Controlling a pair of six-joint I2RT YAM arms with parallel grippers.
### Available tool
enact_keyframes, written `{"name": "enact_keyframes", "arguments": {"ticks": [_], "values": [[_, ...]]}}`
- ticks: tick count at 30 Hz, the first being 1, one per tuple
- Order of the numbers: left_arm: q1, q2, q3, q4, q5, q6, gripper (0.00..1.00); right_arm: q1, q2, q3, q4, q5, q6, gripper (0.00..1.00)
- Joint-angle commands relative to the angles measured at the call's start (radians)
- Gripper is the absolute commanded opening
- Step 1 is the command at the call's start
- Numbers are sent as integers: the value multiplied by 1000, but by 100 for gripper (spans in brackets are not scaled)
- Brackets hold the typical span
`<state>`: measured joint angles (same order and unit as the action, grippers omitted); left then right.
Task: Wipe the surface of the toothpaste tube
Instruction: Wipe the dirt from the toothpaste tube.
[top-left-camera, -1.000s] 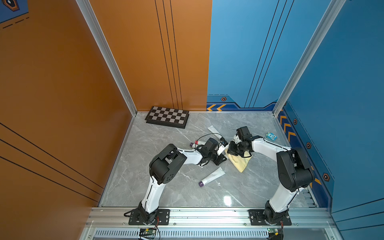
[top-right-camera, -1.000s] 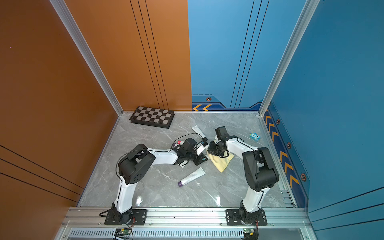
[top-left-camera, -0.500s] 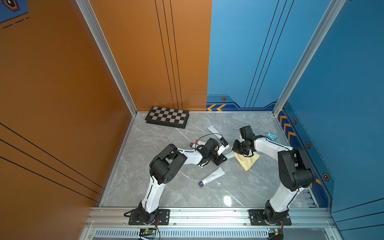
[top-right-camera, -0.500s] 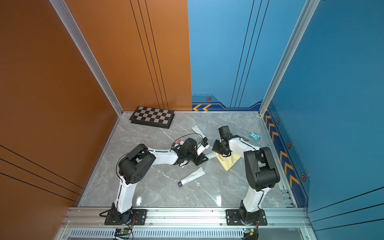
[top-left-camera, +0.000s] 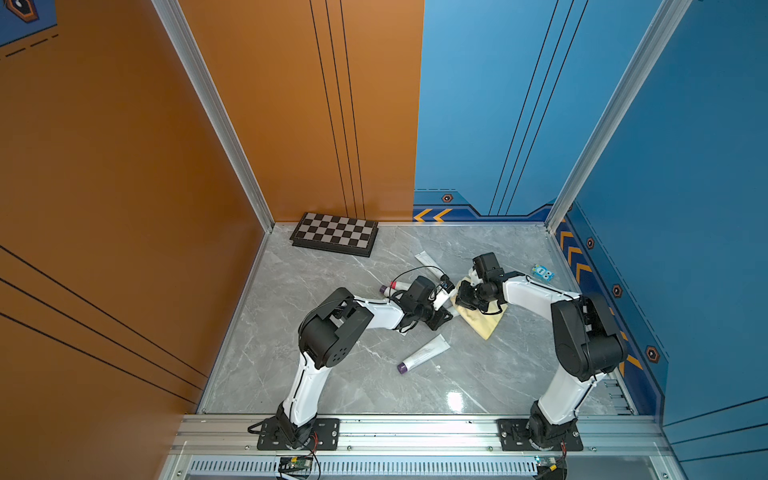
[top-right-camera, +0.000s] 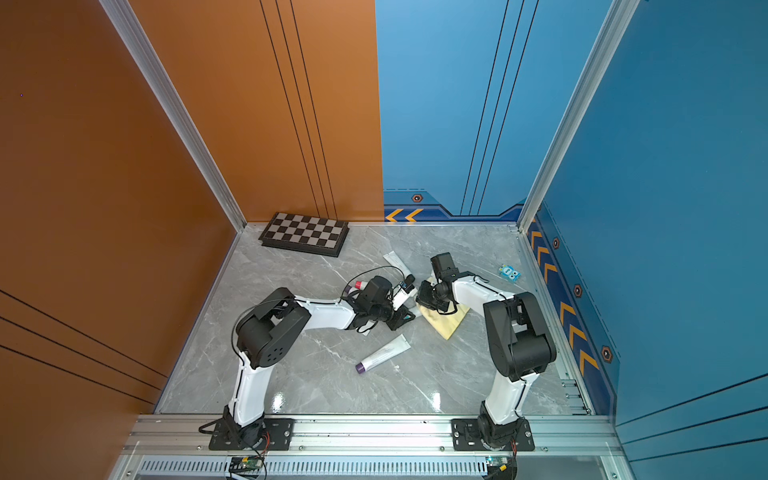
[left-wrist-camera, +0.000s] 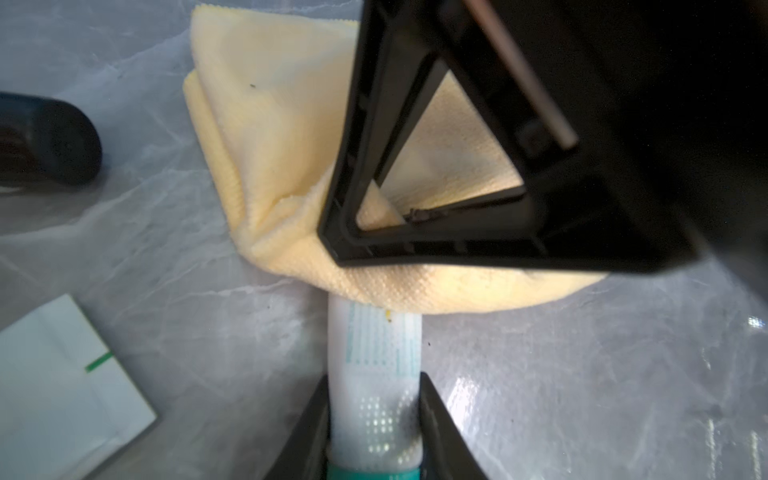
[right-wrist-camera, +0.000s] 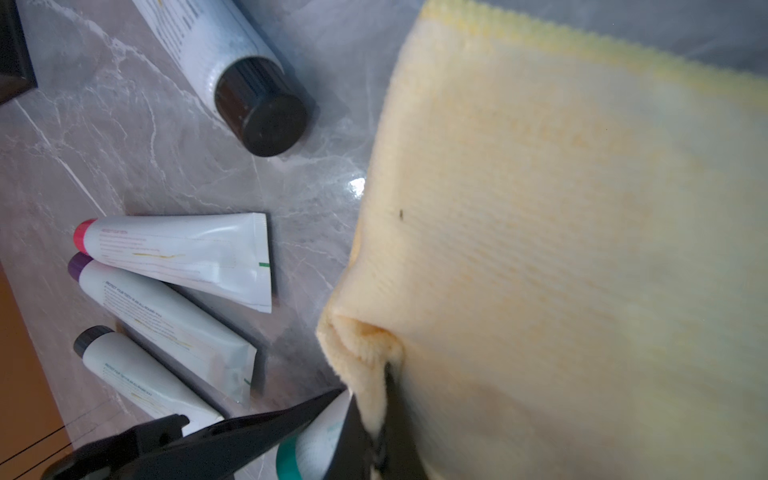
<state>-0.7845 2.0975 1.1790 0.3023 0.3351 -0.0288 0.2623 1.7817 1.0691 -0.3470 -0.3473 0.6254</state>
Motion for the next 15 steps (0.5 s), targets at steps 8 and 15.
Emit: {"name": "enact_keyframes", "arguments": {"ticks": [8,15], "values": [[-48,26,-62,-16,-115,37,22,-115,1,-31,-92,3,-22,0],[-62,24,-91,32,-185,48,21,-26,22,-30,-101,-62,-21,0]]}}
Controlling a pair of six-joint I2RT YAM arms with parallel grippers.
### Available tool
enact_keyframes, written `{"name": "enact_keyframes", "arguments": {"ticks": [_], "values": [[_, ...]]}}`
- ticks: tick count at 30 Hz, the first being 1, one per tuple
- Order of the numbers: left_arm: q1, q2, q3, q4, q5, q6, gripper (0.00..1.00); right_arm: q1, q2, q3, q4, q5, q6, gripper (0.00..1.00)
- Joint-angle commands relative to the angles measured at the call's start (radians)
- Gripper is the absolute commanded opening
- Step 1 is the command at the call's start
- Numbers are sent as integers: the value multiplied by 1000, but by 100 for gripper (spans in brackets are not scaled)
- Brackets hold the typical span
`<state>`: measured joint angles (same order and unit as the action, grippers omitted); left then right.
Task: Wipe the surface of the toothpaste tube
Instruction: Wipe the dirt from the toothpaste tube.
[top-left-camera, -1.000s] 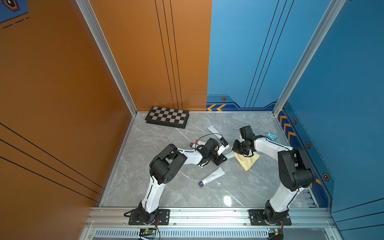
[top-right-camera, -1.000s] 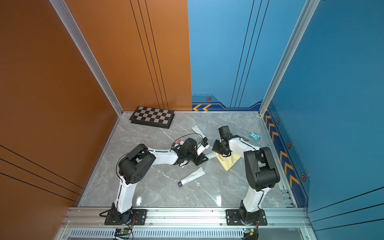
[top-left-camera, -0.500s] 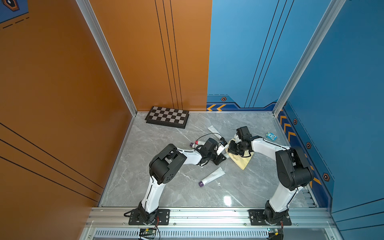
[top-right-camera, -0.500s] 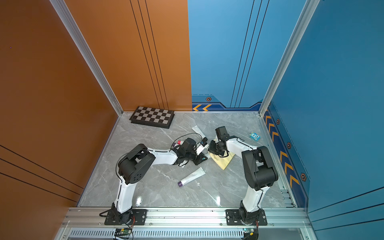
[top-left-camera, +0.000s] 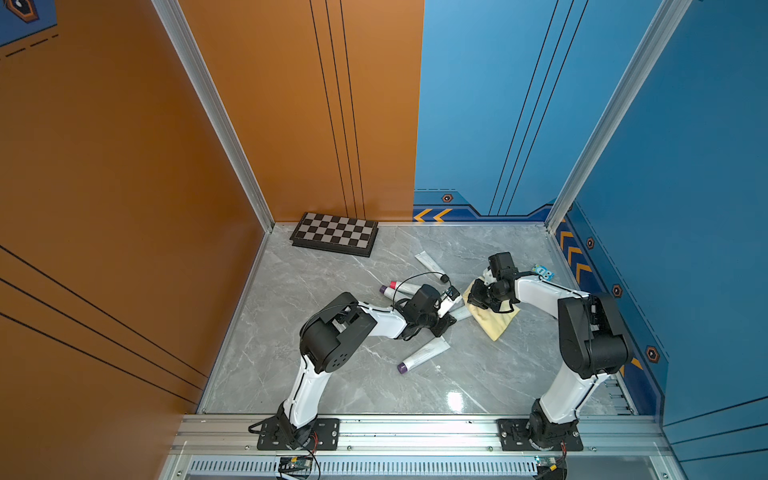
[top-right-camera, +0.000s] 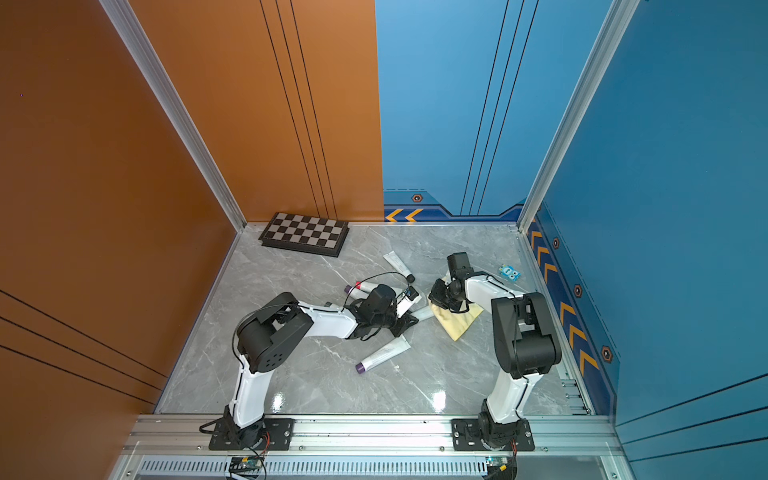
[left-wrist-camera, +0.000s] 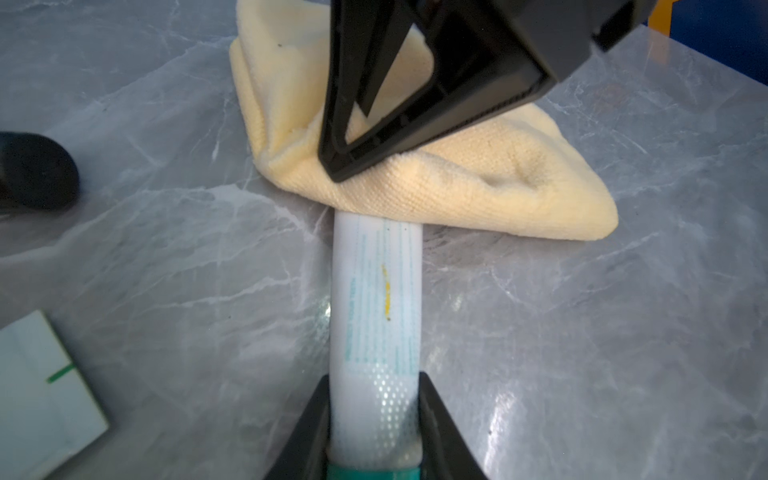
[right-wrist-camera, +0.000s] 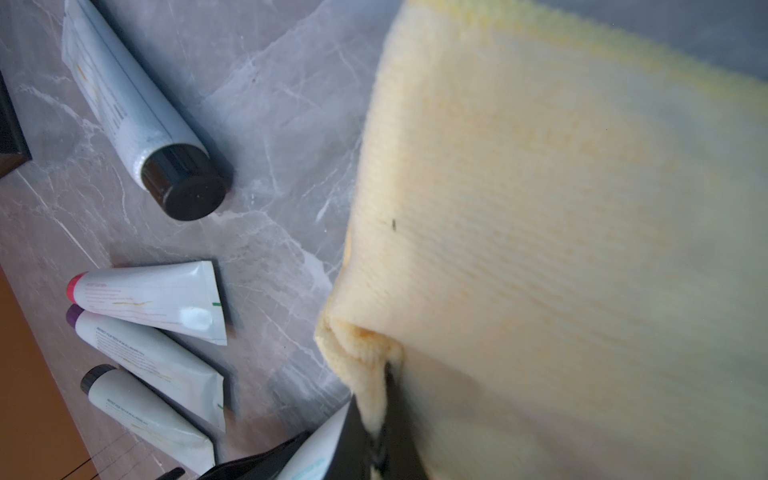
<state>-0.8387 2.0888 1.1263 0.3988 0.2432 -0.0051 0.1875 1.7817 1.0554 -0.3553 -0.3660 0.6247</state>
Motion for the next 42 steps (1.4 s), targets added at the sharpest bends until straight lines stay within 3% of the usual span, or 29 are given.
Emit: {"name": "enact_keyframes", "arguments": {"ticks": [1,9,15,21,34,39,42], "values": [[-11,34,-39,-64,-105,30,21,62,25,-20,-91,-49,-16,0],[-22,36,-59,-27,-155,41,21,112,0,-78,-70,-58,2,0],[-23,34,-80,9,-173,36,20,5,-51,-130,-66,-57,-3,0],[-22,46,-76,21,-147,19,20,-113,-84,-164,-35,-148,14,0],[-16,62,-70,37,-123,1,20,46,-37,-190,60,-222,86,0],[-12,63,-74,48,-116,-5,20,45,-55,-229,67,-214,87,0],[-11,61,-76,51,-115,-6,20,-13,-89,-246,33,-162,60,0]]}}
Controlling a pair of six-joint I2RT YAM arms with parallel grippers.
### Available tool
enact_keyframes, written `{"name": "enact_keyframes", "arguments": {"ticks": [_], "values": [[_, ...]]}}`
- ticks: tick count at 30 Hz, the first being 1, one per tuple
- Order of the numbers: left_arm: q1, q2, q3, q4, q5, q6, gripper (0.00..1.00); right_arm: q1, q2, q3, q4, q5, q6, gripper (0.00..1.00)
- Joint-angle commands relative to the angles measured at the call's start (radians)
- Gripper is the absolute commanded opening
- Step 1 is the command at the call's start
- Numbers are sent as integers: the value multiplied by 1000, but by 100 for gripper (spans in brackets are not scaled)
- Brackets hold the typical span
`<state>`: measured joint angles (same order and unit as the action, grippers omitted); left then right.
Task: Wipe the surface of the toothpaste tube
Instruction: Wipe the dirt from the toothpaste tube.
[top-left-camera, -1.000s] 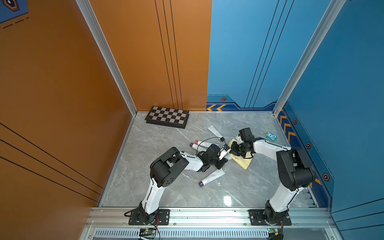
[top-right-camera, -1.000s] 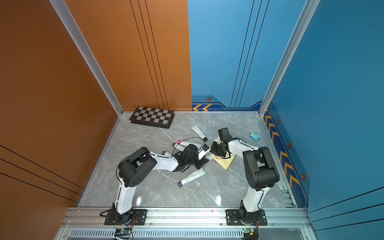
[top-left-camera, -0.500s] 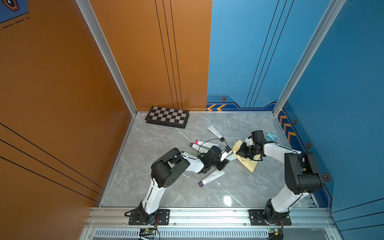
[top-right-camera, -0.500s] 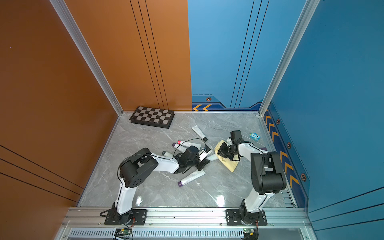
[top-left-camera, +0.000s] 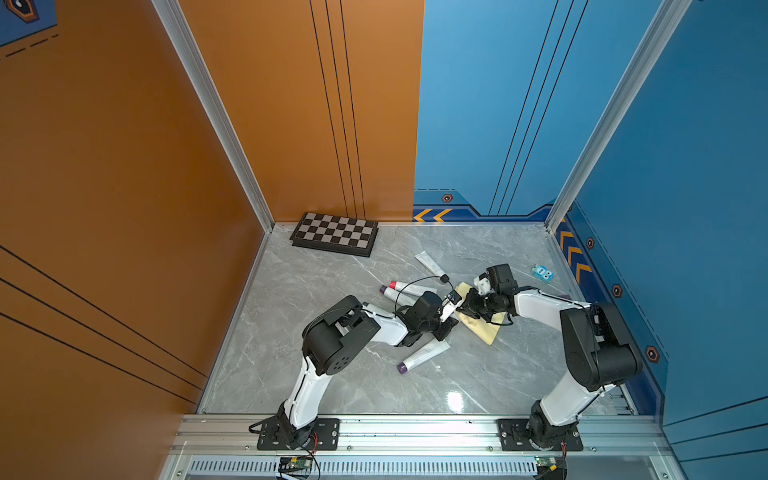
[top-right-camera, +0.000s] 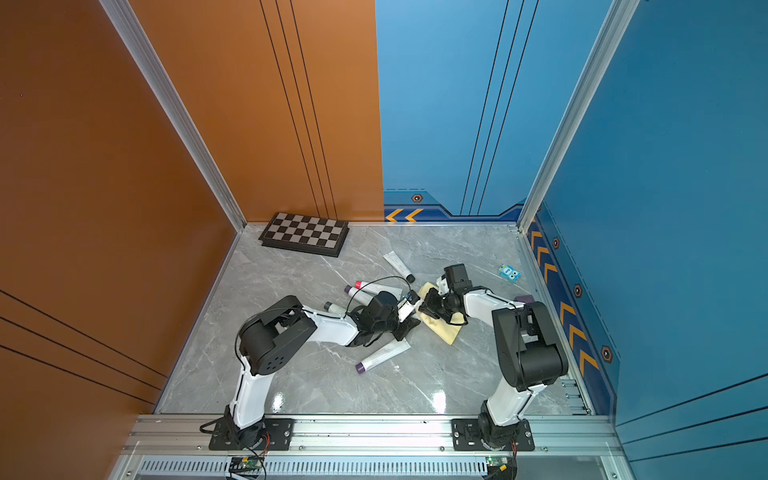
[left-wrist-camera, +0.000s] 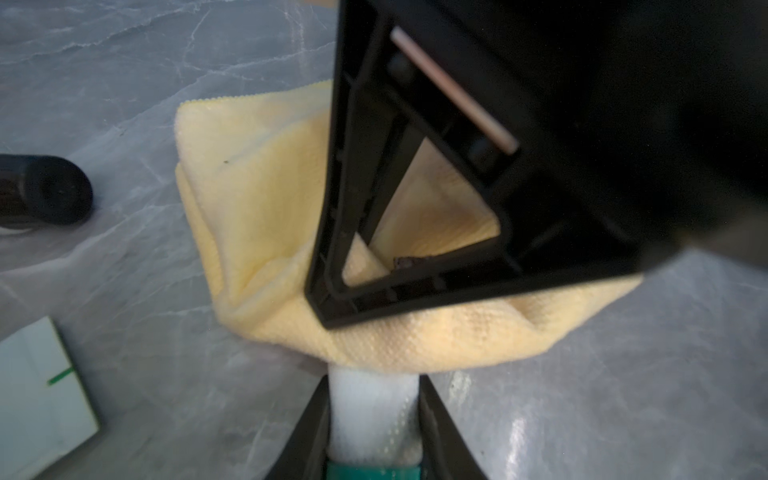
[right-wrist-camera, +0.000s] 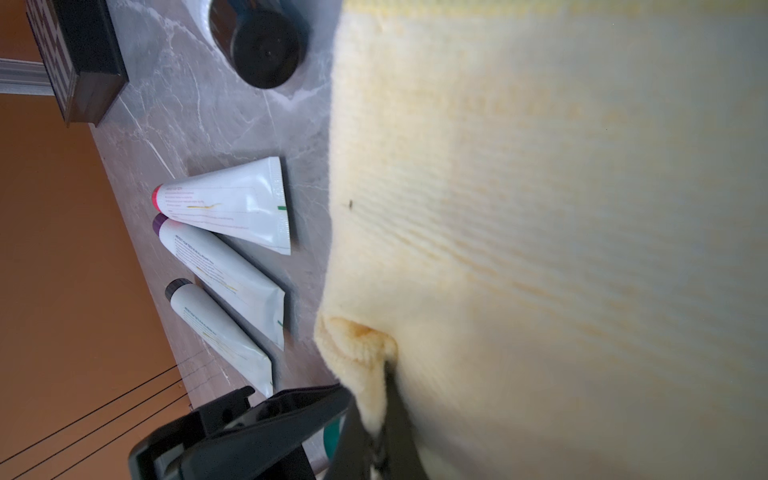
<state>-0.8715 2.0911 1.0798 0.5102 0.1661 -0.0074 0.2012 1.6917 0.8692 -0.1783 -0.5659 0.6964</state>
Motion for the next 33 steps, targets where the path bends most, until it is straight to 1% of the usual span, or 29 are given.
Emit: {"name": "enact_keyframes", "arguments": {"ticks": [1,5,8,14,20,26,29,33], "values": [[22,58,-31,-61,-39,-3,20,-54,-15,-63,-164,57,-24,0],[24,57,-32,-61,-36,-5,20,-123,-83,-51,-235,162,-78,0],[24,61,-29,-61,-34,-6,20,-148,-88,-37,-255,147,-93,0],[24,62,-26,-61,-31,-8,20,-88,-63,-12,-248,117,-88,0],[20,62,-25,-61,-27,-8,20,-70,-87,22,-226,63,-43,0],[16,63,-24,-61,-30,-3,20,4,-80,74,-216,31,-1,0],[16,61,-24,-61,-28,-4,20,14,-72,86,-212,41,5,0],[16,60,-24,-61,-27,-4,20,12,-27,82,-207,67,-3,0]]}}
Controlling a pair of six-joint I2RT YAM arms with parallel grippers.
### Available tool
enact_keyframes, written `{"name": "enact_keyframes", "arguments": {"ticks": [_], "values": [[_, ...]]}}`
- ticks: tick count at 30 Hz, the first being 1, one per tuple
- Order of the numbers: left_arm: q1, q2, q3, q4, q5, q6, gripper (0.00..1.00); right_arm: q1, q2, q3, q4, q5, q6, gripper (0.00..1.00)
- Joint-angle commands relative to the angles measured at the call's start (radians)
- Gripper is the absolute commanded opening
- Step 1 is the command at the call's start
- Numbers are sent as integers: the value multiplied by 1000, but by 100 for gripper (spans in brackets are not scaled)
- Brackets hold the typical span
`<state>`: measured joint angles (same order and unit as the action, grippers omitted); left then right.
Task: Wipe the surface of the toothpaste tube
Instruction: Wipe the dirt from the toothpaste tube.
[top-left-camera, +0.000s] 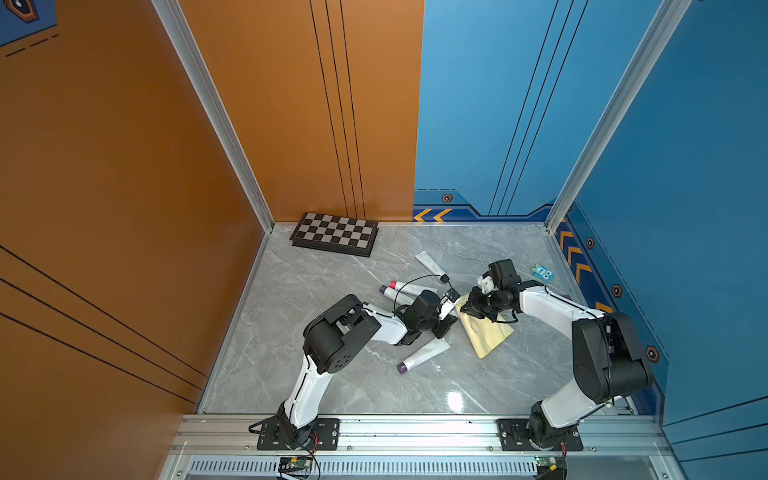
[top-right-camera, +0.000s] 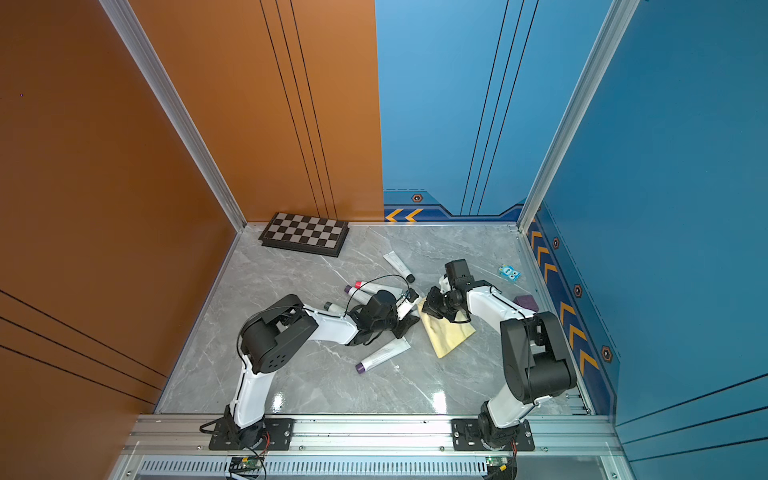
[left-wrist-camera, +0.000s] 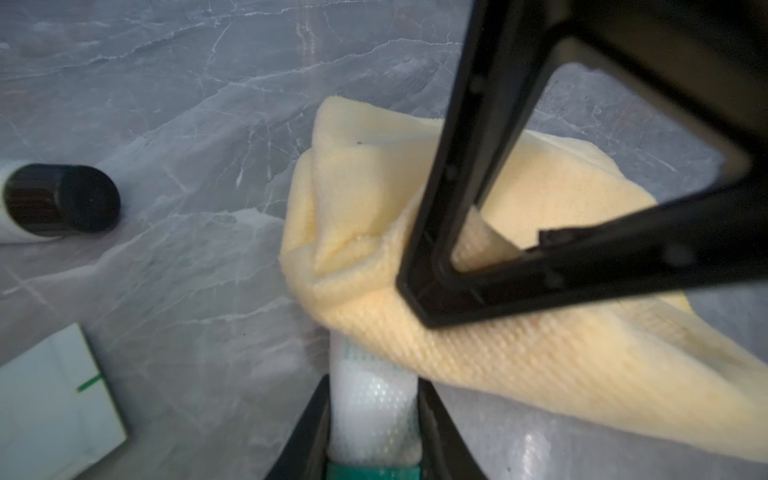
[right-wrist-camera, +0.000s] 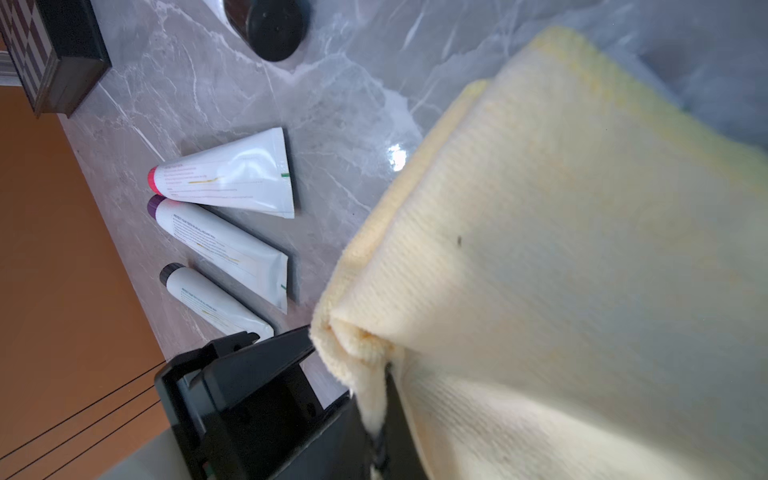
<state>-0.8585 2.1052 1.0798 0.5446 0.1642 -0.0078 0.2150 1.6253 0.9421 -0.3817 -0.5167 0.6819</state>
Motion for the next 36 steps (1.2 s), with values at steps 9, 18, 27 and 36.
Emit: {"name": "enact_keyframes", "arguments": {"ticks": [9,18,27,36], "values": [[0,44,-26,-95,-26,-3,20,-41,129,11,-4,147,-32,0],[-1,44,-26,-95,-21,-1,20,-130,81,32,-23,146,-43,0],[-17,45,-22,-95,-21,3,20,-7,96,115,-29,90,-1,0],[-16,50,-20,-95,-26,3,20,42,151,56,18,85,21,0]]}}
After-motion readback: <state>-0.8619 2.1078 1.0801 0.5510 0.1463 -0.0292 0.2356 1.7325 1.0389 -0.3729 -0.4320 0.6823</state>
